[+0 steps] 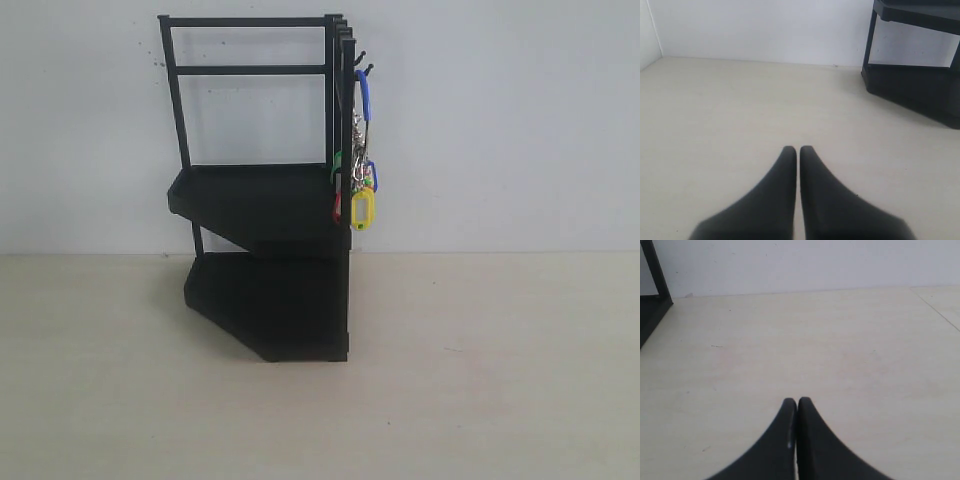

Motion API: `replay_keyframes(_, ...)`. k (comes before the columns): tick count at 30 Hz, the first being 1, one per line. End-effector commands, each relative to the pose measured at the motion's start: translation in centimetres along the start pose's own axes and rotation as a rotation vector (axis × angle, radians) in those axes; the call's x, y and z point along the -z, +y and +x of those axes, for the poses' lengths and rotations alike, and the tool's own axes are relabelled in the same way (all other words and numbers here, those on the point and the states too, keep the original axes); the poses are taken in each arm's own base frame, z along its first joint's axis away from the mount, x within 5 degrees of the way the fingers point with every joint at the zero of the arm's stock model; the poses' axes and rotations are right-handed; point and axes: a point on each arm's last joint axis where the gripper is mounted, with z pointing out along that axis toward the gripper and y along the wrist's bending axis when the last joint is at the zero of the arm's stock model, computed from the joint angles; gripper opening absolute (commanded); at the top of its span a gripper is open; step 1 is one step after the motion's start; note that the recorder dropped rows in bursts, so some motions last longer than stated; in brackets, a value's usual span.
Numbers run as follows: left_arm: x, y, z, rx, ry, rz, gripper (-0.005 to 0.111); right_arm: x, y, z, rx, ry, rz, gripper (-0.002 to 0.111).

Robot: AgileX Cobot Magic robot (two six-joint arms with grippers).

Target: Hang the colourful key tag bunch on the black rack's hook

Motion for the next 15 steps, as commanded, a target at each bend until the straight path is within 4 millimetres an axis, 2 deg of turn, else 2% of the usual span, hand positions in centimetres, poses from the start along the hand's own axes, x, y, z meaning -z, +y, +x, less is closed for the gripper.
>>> replay_keyframes(1,0.00,0.01,-0.09,0.002,-0.002,-0.003,0.004,0.05,0.02,-0.08,-0.001,-0.011,-0.003,0.000)
replay_keyframes(15,0.00,0.01,-0.09,0.002,-0.002,-0.003,0.004,0.05,0.02,-0.16,-0.001,-0.019,-0.003,0.000)
